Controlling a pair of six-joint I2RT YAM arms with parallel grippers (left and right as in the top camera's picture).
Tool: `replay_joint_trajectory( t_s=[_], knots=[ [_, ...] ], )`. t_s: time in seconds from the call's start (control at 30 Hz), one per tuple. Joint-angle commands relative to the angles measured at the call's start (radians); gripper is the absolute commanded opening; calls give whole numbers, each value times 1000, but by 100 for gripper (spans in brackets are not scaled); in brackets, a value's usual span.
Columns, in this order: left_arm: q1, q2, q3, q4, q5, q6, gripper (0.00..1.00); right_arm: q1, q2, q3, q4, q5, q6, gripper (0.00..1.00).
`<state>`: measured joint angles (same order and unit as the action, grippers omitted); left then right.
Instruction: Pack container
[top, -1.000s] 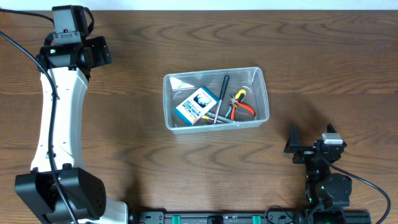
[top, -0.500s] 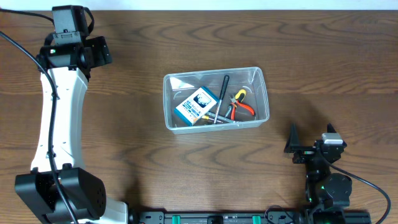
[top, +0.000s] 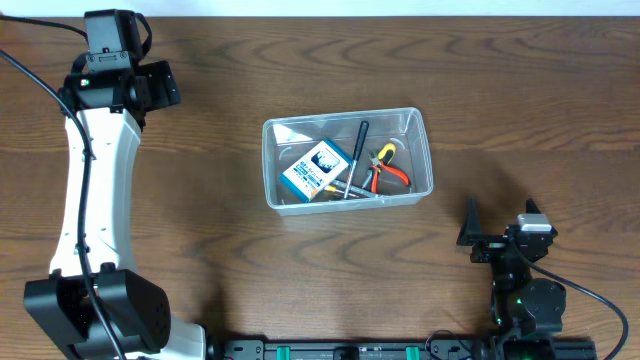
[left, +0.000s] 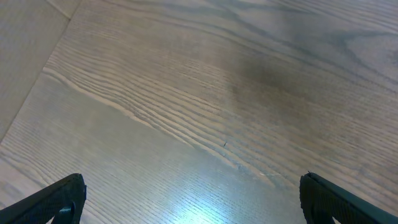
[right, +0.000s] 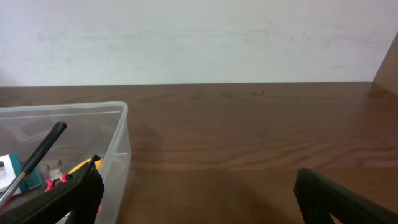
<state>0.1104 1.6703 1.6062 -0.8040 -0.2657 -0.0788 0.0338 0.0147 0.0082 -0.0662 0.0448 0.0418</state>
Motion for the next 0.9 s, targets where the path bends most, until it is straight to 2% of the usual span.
replay_joint_trajectory(
  t_s=[0.0, 0.17, 0.3, 0.57, 0.87],
  knots=[
    [2, -10, 8, 5, -3, -10, 98, -8, -8, -3, -2, 10, 2, 99],
    [3, -15, 8, 112, 23, -10, 98, -8, -8, -3, -3, 10, 2, 99],
    [4, -87, 8, 209, 67, -10, 98, -8, -8, -3, -2, 11, 2, 99],
    [5, -402, -29, 227, 75, -59, 98, -8, -8, -3, -3, 10, 2, 99],
    [2, -817, -216, 222, 74, -57, 98, -8, -8, -3, -2, 10, 3, 99]
  ],
)
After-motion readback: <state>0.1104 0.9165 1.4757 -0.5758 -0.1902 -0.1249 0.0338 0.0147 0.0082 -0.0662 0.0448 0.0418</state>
